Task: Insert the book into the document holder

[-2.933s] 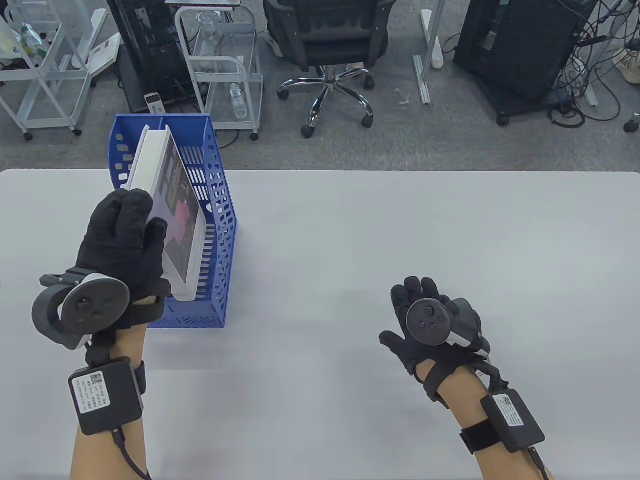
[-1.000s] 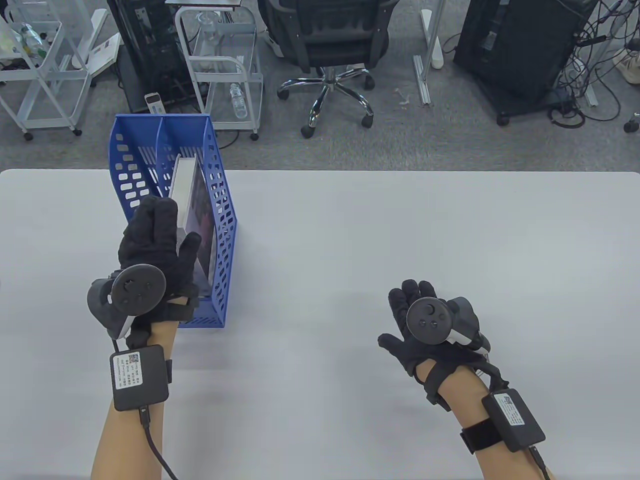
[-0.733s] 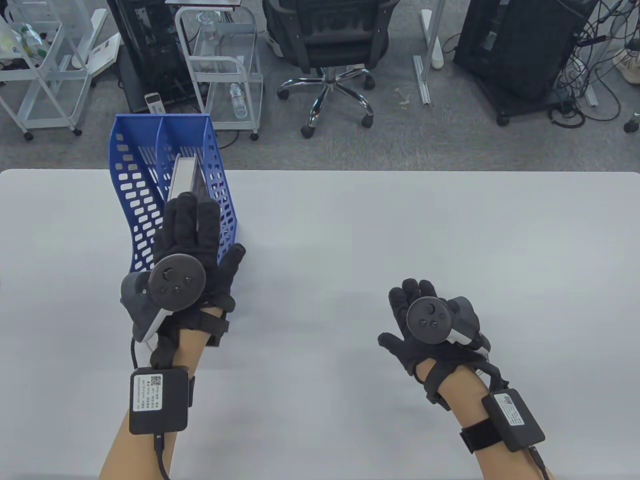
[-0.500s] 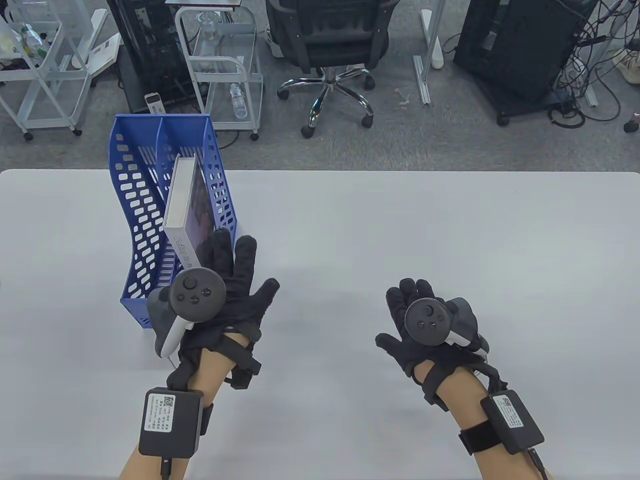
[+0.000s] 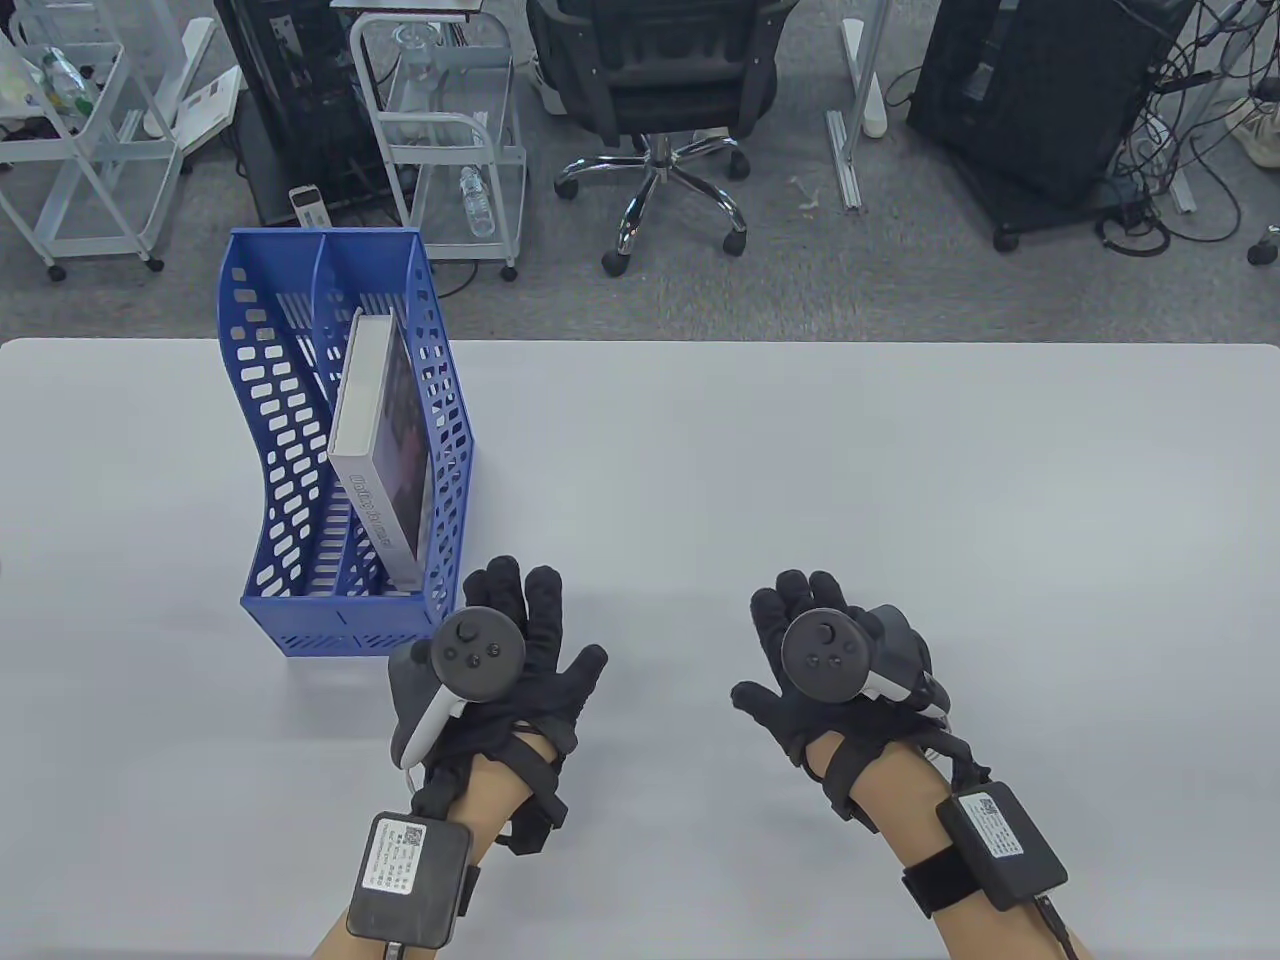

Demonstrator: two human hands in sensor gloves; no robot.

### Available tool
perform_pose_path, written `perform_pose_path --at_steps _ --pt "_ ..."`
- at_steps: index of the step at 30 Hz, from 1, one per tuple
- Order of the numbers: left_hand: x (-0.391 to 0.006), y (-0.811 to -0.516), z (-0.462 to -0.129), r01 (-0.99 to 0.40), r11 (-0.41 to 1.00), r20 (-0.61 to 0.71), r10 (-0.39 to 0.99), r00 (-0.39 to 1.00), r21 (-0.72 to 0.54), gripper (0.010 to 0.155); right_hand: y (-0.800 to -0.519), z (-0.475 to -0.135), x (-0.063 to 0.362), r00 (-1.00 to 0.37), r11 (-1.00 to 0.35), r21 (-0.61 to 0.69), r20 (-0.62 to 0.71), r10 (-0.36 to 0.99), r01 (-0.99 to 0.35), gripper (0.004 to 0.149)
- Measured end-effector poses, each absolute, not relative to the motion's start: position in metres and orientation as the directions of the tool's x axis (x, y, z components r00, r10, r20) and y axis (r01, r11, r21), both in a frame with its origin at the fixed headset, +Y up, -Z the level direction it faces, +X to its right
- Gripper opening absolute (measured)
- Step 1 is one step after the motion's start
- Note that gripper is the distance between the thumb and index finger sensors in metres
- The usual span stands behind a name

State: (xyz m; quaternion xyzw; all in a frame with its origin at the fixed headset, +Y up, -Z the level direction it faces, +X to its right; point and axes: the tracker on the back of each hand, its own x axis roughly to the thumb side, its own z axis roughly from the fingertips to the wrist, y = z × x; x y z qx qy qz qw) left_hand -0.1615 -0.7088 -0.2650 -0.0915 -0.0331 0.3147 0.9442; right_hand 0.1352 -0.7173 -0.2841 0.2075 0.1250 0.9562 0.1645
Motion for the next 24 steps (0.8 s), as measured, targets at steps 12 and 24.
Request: perform_pose_path --at_steps 12,24 --pt "-0.165 -0.719 -0.266 -0.543 0.816 -0.011 0.552 0.834 -0.199 0.083 -0.719 -0.282 0.133 -0.842 -0.884 0.33 0.319 0.435 -0.331 0.086" --pt "-0.168 -0.717 -0.265 -0.533 0.824 -0.017 0.54 0.842 -0.193 0.083 -0.719 -0.281 0.132 -0.838 -0.881 0.334 0.323 0.44 -0.334 0.086"
